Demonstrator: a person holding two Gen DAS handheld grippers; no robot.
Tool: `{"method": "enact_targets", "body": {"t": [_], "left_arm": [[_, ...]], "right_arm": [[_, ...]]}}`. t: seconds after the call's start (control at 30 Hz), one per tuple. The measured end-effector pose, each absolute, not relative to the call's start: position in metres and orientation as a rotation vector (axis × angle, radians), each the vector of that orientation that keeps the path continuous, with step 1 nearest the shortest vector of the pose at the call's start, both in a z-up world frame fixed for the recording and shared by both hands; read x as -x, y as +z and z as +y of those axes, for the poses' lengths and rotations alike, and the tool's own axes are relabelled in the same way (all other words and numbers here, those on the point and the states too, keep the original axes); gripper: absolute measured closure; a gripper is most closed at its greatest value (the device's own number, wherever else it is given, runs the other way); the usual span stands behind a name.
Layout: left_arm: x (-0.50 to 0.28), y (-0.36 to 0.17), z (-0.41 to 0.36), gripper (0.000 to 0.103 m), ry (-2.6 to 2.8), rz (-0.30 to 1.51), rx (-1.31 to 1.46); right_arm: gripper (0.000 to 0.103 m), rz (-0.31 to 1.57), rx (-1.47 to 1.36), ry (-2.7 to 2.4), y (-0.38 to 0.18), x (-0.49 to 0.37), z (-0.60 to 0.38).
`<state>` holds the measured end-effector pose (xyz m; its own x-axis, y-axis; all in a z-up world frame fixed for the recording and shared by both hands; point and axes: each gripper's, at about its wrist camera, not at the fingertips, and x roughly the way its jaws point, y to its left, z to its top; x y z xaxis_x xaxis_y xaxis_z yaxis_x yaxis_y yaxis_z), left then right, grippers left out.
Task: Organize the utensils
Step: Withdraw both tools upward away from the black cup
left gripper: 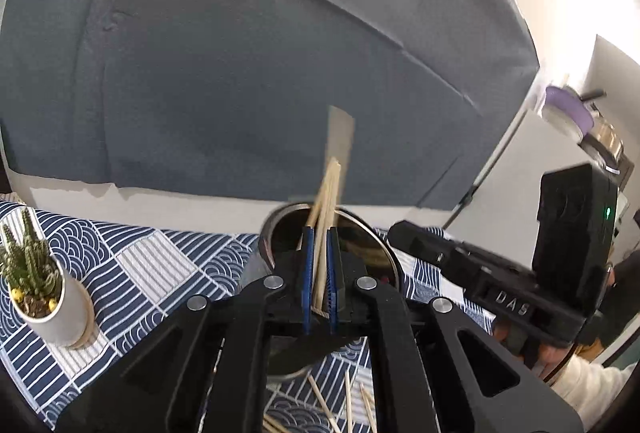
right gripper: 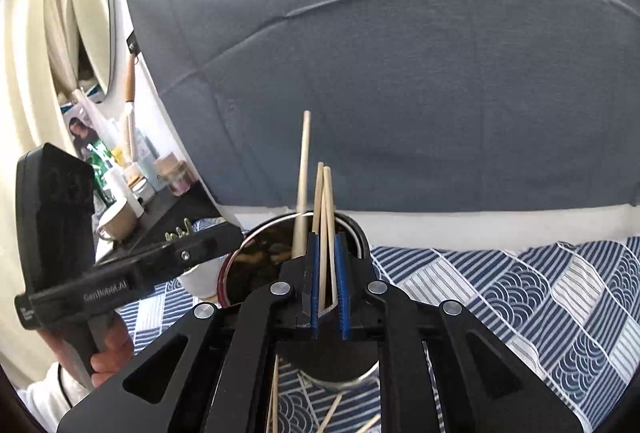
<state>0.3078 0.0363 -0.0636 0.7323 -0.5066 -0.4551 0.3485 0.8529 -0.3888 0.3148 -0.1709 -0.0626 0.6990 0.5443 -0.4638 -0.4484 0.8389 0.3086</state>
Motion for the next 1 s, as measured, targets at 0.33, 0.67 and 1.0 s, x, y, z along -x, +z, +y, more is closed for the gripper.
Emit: {"method": "enact_targets", "body": {"t": [0.33,0.67,1.0], "left_arm": [[-0.276,-0.055,0.039,0.073,-0.433,0.591,0.272],[-0.231,-0.052,0.043,0.039,-0.352,0.625,0.221],[-0.196,-0.064,0.051,0.012,-0.253,0.682,0.219]], "right_arm": [[0.045,0.559,-0.172,0.493,-0.047,-0.274,-0.195],[0.026,0.576,-0.192,0.464,-0.049,-0.237,-0.214],[0.018,0.621,-0.201,0.438,-0.066,-0.208,-0.230]]}}
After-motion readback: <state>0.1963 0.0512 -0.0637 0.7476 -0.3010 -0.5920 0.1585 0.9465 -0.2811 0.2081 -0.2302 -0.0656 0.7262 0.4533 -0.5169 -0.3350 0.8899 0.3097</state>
